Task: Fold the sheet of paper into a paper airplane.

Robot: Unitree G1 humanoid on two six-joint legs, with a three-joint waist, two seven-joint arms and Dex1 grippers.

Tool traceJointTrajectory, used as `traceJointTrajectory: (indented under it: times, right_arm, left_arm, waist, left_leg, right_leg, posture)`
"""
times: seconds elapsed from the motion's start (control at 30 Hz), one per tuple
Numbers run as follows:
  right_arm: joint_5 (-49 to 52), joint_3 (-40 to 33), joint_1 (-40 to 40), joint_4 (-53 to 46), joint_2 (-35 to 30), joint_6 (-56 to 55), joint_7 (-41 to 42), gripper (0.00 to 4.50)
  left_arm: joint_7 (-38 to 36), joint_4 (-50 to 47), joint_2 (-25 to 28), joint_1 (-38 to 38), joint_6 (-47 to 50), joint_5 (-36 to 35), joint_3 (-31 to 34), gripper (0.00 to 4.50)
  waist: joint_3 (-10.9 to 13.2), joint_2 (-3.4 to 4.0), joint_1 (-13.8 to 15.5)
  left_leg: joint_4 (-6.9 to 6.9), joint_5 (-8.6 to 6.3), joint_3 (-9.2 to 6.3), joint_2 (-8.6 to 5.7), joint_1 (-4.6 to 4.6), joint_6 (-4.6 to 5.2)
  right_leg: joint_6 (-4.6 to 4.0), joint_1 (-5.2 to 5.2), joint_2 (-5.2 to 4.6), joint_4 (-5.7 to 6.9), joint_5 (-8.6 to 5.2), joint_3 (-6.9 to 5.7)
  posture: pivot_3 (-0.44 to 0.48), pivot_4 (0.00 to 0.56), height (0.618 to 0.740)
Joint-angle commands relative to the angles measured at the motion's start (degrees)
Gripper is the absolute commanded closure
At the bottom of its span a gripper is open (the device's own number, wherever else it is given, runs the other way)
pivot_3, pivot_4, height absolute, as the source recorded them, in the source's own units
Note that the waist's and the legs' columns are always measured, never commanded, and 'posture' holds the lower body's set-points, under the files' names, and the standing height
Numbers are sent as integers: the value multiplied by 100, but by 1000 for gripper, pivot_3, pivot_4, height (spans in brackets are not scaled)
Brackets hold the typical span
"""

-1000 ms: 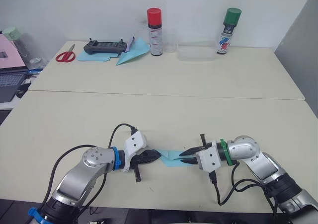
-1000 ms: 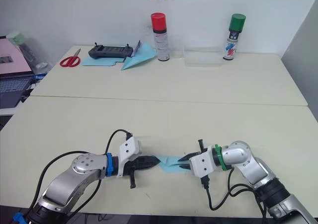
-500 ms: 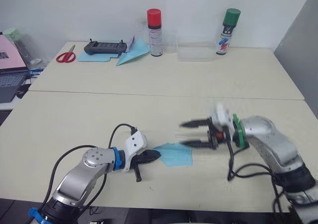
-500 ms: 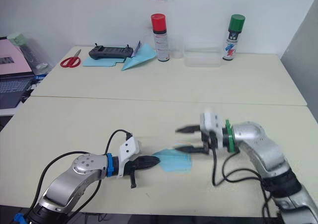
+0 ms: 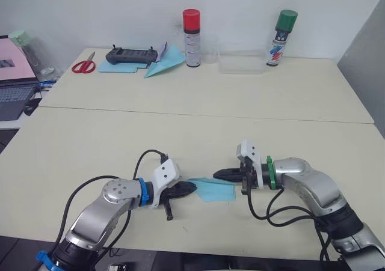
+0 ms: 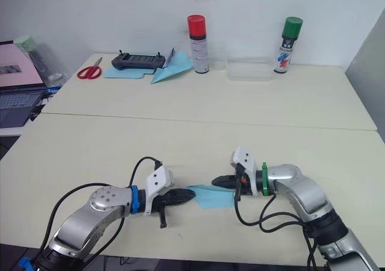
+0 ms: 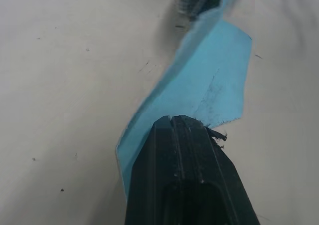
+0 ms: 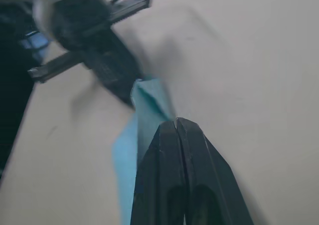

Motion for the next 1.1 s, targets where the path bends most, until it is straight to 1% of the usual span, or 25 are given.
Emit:
traceJointTrajectory:
  times: [0.03, 0.13, 0.23, 0.3, 0.37, 0.47, 0.53, 0.6, 0.7, 0.77, 0.83, 1.0, 1.1]
  right_arm:
    - [122, -9, 20, -261, -2, 104, 118, 4479]
    - [-20, 65, 23, -245, -13, 74, 111, 4479]
    - [-441, 283, 12, -18, -63, -70, -7, 4479]
    - [-775, 423, -13, 190, -57, -358, -74, 4479]
    - [-1057, 599, 0, 319, -145, -658, 55, 4479]
    - [-1172, 662, 42, 375, -209, -852, 239, 4479]
    - [-1296, 669, 38, 462, -181, -959, 195, 4479]
    - [-1391, 688, 40, 513, -172, -1066, 203, 4479]
    - [-1450, 648, 39, 596, -98, -1110, 124, 4479]
    - [-1452, 625, 26, 633, -66, -1120, 110, 4479]
    - [-1467, 614, 13, 659, -43, -1131, 111, 4479]
    - [-1575, 595, -2, 694, -5, -1190, 64, 4479]
    - [-1595, 553, -4, 698, 62, -1157, -3, 4479]
  left_arm:
    - [25, 73, 27, 97, 89, 153, -169, 4500]
    - [24, 84, 31, 80, 89, 160, -187, 4500]
    - [8, 130, 32, 47, 72, 175, -197, 4500]
    - [5, 145, 26, 27, 77, 172, -194, 4500]
    - [-9, 123, 61, 54, 99, 144, -152, 4500]
    - [-104, 141, 238, 143, 126, 70, 30, 4500]
    - [-256, 126, 400, 170, 205, -130, 250, 4500]
    - [-504, 40, 575, 145, 374, -477, 520, 4500]
    - [-704, -42, 700, -96, 805, -1060, 942, 4500]
    - [-658, 6, 620, -406, 955, -1243, 1095, 4500]
    - [-516, 52, 440, -655, 978, -1241, 1039, 4500]
    - [-43, 92, -232, -932, 984, -1042, 638, 4500]
    - [55, 155, -459, -866, 777, -680, 111, 4500]
  waist:
    - [0, 0, 0]
    - [0, 0, -1]
    - [0, 0, 1]
    - [0, 0, 1]
    - [0, 0, 1]
    - [-1, -1, -2]
    - [-1, -1, -8]
    - [-1, -1, -21]
    - [0, -2, -41]
    - [1, -4, -46]
    - [0, -6, -43]
    - [0, -6, -74]
    - [1, -8, -83]
  left_leg:
    - [0, 0, -1, 0, 0, 0]
    - [0, 0, 1, 0, 0, 0]
    - [0, 0, 0, 0, 0, 0]
    - [0, 0, 1, 0, 0, 0]
    - [1, 0, 2, 0, 0, 0]
    - [0, 0, 2, 1, 3, 0]
    - [-1, 0, 2, 2, 4, 0]
    - [-2, 0, 1, 4, 5, 0]
    - [-2, 0, 1, 5, 4, 0]
    - [0, 0, -1, 5, 4, 0]
    - [3, 1, -5, 5, 4, 0]
    - [4, 0, 1, 3, 7, -1]
    - [3, 0, -4, 4, 7, -1]
  right_leg:
    - [0, 0, 0, 0, 0, -1]
    - [0, 0, 0, 0, 0, 0]
    - [0, 0, 0, -1, 0, -1]
    - [0, 0, 0, -1, 0, 0]
    - [0, 0, 0, -1, 0, 0]
    - [0, 1, 1, -1, 0, 0]
    - [0, 2, 2, -1, 0, -1]
    - [-1, 1, 3, 0, 0, -1]
    - [-1, 0, 4, 1, -1, -2]
    - [-1, 1, 4, 1, 0, -3]
    - [1, 5, 4, 2, 1, -7]
    - [5, 10, 4, -1, 3, 0]
    - [4, 9, 5, 1, 3, -3]
  posture:
    - [0, 150, 740]
    - [0, 150, 740]
    - [0, 150, 740]
    - [0, 150, 740]
    - [0, 150, 740]
    - [0, 150, 740]
    - [0, 150, 740]
    - [0, 150, 740]
    - [0, 150, 740]
    - [0, 150, 740]
    - [0, 150, 740]
    - [0, 150, 740]
    - [0, 150, 740]
